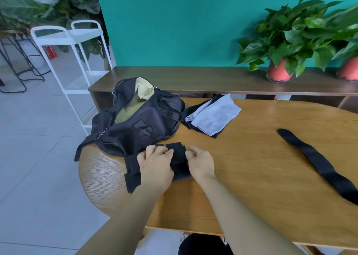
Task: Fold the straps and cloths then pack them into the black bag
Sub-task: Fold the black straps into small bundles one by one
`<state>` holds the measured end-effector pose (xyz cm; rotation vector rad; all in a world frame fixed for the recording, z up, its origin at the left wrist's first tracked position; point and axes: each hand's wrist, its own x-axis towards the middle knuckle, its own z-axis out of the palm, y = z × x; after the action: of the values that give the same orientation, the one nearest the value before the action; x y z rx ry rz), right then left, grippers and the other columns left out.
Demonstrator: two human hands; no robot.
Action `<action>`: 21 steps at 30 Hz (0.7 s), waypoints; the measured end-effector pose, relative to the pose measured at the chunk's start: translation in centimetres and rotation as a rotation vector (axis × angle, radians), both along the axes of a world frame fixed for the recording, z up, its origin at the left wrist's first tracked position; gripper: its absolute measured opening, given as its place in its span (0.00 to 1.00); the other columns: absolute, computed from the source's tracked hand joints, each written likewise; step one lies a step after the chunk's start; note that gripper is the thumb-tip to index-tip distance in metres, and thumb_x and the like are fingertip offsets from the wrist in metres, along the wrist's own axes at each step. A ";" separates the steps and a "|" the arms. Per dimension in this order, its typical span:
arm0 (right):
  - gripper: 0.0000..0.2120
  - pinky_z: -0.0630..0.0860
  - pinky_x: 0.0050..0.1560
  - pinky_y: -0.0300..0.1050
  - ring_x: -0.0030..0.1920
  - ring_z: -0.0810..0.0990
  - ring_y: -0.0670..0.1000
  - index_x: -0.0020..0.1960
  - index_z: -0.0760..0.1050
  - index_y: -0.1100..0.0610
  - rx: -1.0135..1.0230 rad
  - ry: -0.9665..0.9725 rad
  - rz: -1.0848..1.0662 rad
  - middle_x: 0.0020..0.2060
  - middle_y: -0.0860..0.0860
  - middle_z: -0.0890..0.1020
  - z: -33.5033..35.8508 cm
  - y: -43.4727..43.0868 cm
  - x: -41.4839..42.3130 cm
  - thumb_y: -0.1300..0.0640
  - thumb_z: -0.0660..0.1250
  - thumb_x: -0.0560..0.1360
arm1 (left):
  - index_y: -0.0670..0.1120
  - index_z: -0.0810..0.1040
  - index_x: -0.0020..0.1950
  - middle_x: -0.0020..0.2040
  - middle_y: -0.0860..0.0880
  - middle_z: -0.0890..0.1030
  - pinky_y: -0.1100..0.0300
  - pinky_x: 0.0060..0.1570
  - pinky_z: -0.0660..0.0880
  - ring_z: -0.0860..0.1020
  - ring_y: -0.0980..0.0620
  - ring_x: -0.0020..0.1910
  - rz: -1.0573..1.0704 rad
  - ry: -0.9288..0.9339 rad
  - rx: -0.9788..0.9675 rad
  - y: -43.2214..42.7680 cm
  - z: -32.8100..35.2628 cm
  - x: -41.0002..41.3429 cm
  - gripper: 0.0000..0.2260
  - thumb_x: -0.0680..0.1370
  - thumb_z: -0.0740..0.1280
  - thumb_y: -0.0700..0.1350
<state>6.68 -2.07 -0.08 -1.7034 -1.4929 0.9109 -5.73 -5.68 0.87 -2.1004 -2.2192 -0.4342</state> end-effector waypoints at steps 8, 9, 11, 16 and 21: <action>0.16 0.75 0.57 0.47 0.58 0.77 0.52 0.65 0.75 0.54 0.022 -0.004 -0.091 0.60 0.52 0.78 0.0 -1.6 5.7 0.57 0.59 0.79 | 0.55 0.72 0.68 0.67 0.57 0.70 0.54 0.55 0.54 0.59 0.50 0.67 -0.094 0.002 0.005 -1.2 1.2 4.3 0.23 0.76 0.58 0.37; 0.16 0.76 0.56 0.47 0.56 0.78 0.53 0.65 0.75 0.54 0.021 -0.014 -0.108 0.59 0.52 0.79 0.1 -1.9 6.9 0.57 0.59 0.79 | 0.55 0.73 0.66 0.66 0.57 0.70 0.54 0.52 0.53 0.60 0.50 0.66 -0.104 0.001 0.001 -1.4 1.2 5.2 0.22 0.75 0.58 0.36; 0.16 0.77 0.52 0.47 0.53 0.79 0.54 0.64 0.75 0.53 0.022 -0.045 -0.141 0.57 0.53 0.80 0.2 -2.6 9.5 0.56 0.58 0.79 | 0.54 0.75 0.61 0.64 0.58 0.71 0.55 0.47 0.50 0.61 0.50 0.64 -0.134 0.013 -0.022 -1.7 1.0 7.3 0.20 0.74 0.59 0.36; 0.16 0.77 0.51 0.47 0.53 0.79 0.53 0.66 0.74 0.55 0.040 -0.147 -0.216 0.59 0.53 0.78 0.8 -3.9 16.8 0.55 0.58 0.80 | 0.53 0.75 0.57 0.63 0.58 0.72 0.55 0.47 0.50 0.62 0.51 0.63 -0.244 0.024 -0.053 -2.1 0.1 12.3 0.13 0.78 0.57 0.39; 0.16 0.70 0.60 0.50 0.65 0.66 0.57 0.66 0.72 0.56 0.010 -0.611 -0.276 0.63 0.55 0.72 2.0 -4.5 25.2 0.56 0.57 0.79 | 0.54 0.68 0.70 0.73 0.56 0.65 0.51 0.64 0.56 0.59 0.51 0.73 -0.386 0.026 -0.088 -1.8 -0.4 17.3 0.16 0.83 0.53 0.53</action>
<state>31.85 -6.54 1.92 -2.2337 -1.5586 0.2380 11.56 -7.50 0.46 -2.5714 -1.8455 -0.3276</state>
